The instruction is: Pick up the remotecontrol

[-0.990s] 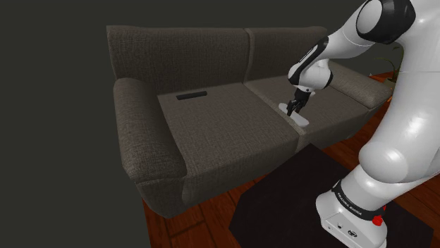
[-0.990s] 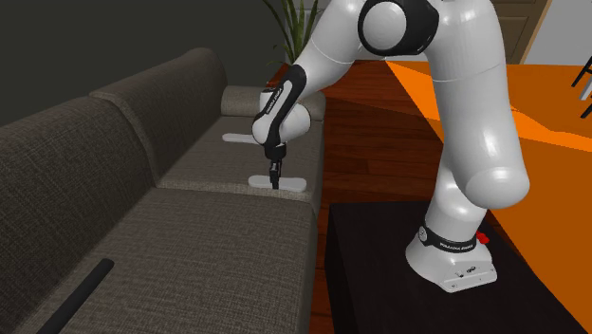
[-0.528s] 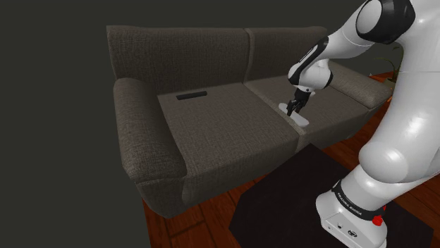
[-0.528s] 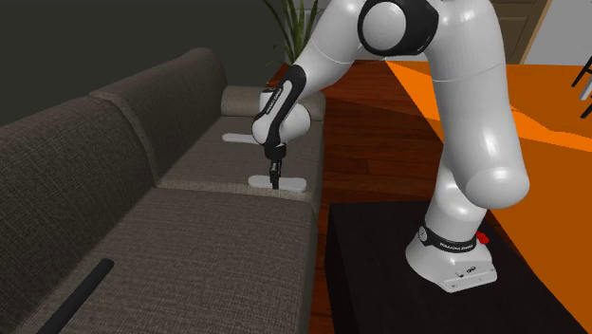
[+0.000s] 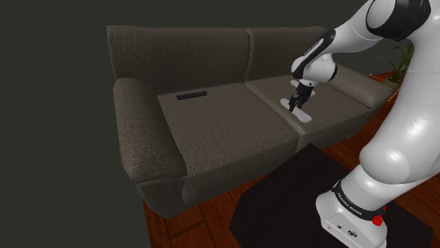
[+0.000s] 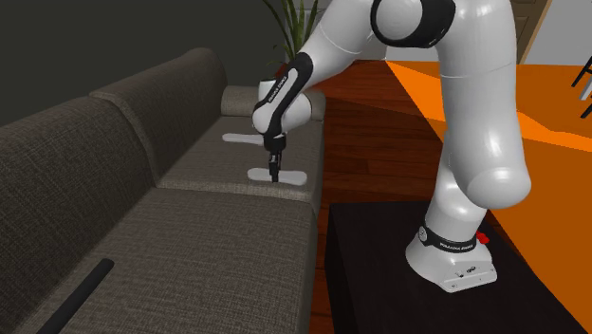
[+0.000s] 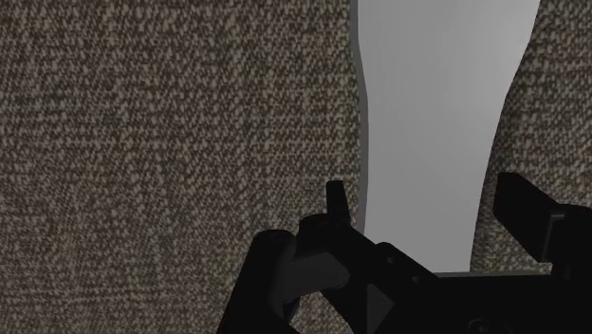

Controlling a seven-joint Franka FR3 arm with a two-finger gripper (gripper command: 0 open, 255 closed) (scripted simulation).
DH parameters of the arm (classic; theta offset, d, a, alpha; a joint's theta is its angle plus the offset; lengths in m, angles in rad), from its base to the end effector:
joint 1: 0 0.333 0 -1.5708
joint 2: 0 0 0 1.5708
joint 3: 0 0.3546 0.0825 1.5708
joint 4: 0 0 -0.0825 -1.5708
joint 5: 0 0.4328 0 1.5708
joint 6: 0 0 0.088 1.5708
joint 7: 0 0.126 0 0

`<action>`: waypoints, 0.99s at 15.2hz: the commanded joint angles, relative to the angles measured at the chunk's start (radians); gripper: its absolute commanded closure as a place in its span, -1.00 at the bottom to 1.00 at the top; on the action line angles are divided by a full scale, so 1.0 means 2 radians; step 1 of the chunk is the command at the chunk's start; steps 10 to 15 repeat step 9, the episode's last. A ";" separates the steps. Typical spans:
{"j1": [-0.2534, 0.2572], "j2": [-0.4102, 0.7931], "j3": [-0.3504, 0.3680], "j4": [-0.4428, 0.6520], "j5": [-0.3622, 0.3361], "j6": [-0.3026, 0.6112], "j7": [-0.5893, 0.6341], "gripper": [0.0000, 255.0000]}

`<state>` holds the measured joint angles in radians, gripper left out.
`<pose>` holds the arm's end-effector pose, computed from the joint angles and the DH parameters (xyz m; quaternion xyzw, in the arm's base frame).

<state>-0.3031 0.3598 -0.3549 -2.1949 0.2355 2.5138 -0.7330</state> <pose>0.4702 -0.3667 0.2049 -0.9988 0.0483 -0.0013 0.0081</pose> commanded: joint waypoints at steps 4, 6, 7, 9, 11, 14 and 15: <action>0.007 -0.029 -0.011 0.002 -0.019 -0.029 0.013 1.00; 0.009 -0.040 -0.014 0.003 -0.027 -0.040 0.018 1.00; 0.011 -0.045 -0.016 0.004 -0.030 -0.046 0.020 1.00; 0.011 -0.046 -0.016 0.004 -0.031 -0.046 0.021 1.00; 0.011 -0.046 -0.016 0.004 -0.031 -0.046 0.021 1.00; 0.011 -0.046 -0.016 0.004 -0.031 -0.046 0.021 1.00; 0.011 -0.046 -0.016 0.004 -0.031 -0.046 0.021 1.00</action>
